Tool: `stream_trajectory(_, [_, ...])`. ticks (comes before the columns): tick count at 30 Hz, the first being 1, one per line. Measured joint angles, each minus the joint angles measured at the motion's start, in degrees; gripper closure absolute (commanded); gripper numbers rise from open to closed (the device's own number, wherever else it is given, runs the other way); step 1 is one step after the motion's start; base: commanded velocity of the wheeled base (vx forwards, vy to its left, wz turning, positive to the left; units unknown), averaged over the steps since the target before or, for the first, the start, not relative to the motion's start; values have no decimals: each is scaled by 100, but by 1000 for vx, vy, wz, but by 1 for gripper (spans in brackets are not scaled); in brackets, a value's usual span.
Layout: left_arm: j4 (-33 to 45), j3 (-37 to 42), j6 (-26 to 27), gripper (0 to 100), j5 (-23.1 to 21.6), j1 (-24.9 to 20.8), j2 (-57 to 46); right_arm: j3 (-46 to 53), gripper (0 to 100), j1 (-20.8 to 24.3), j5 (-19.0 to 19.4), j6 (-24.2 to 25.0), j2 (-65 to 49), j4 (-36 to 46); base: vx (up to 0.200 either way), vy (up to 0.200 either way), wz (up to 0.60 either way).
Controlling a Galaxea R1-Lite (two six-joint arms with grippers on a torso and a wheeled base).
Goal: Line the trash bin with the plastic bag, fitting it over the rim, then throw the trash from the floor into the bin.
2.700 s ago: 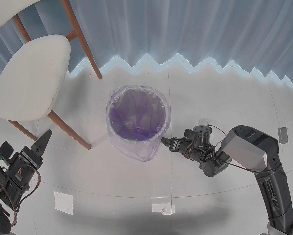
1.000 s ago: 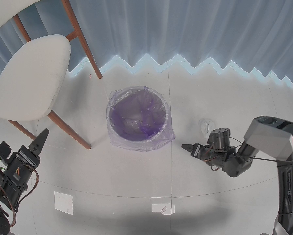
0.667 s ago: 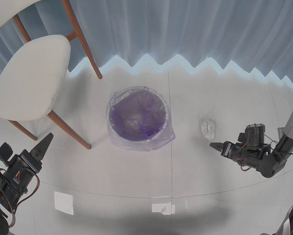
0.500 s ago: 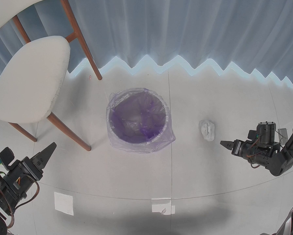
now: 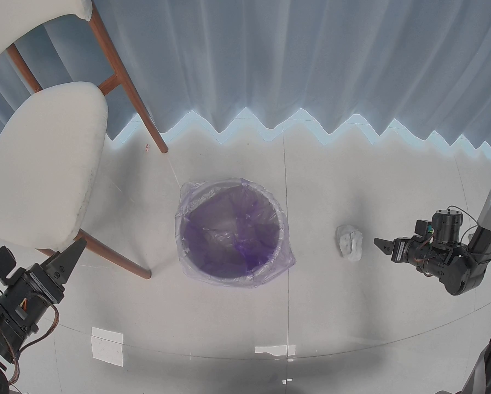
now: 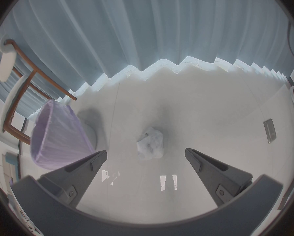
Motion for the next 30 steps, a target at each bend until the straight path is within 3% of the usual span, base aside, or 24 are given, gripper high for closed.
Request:
stream_trajectory(9, [26, 0, 121, 0, 0, 127, -69, -1242, 0, 0, -27, -162, 1095, -51, 0, 0, 0])
stream_trajectory(30, [88, 0, 140, 0, 5, 277, -91, -4096, 0, 262, -243, -193, 2900, 1574, 0, 0, 0])
